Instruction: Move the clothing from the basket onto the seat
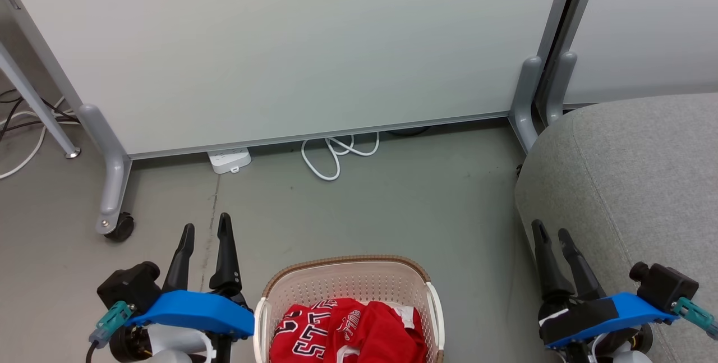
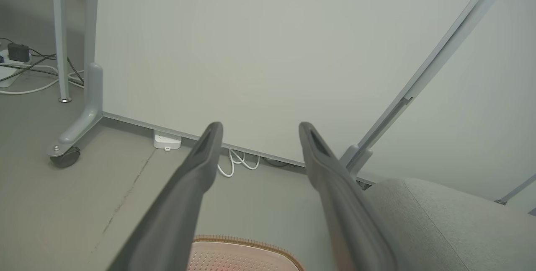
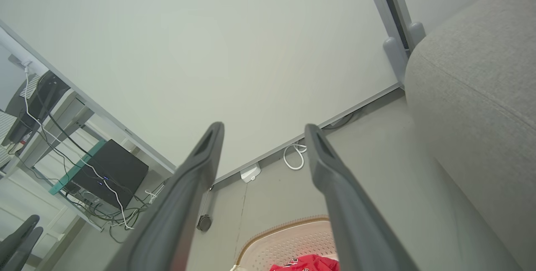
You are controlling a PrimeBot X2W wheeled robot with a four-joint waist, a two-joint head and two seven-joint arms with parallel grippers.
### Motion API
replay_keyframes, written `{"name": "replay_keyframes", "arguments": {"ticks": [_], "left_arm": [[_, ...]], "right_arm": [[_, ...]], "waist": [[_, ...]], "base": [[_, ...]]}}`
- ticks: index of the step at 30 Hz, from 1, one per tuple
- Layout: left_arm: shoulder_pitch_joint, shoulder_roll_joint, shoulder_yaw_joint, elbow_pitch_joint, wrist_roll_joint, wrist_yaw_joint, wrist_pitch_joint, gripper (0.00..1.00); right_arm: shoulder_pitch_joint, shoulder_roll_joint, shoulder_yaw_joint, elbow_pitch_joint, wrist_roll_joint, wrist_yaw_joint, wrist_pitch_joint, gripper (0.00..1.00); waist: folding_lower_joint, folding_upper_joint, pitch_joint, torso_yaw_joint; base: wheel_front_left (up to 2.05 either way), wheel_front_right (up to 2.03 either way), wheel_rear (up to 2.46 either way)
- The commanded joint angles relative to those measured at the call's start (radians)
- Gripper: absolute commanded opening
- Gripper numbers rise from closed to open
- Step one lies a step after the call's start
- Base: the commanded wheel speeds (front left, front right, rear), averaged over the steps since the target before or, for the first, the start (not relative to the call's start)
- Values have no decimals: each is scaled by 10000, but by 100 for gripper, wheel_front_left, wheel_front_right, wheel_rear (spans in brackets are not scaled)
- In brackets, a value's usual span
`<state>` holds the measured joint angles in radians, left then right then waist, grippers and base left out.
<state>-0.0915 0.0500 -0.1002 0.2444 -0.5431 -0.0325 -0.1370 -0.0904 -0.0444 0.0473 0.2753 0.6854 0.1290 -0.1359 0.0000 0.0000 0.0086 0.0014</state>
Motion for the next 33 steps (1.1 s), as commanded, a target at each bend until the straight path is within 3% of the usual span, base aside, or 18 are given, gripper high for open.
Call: {"name": "replay_keyframes", "arguments": {"ticks": [1,33], "left_arm": [[-276,47,-44,-62,315,39,-110,100],[-321,21,-419,266,3222,46,-854,100]], "right_arm": [[-232,-68,50,-54,-308,17,-122,100],[-321,-82,341,179,-3110,23,-868,100]], "waist": [[0,0,1,4],[0,0,29,23]], "base": [[0,0,0],[0,0,0]]}}
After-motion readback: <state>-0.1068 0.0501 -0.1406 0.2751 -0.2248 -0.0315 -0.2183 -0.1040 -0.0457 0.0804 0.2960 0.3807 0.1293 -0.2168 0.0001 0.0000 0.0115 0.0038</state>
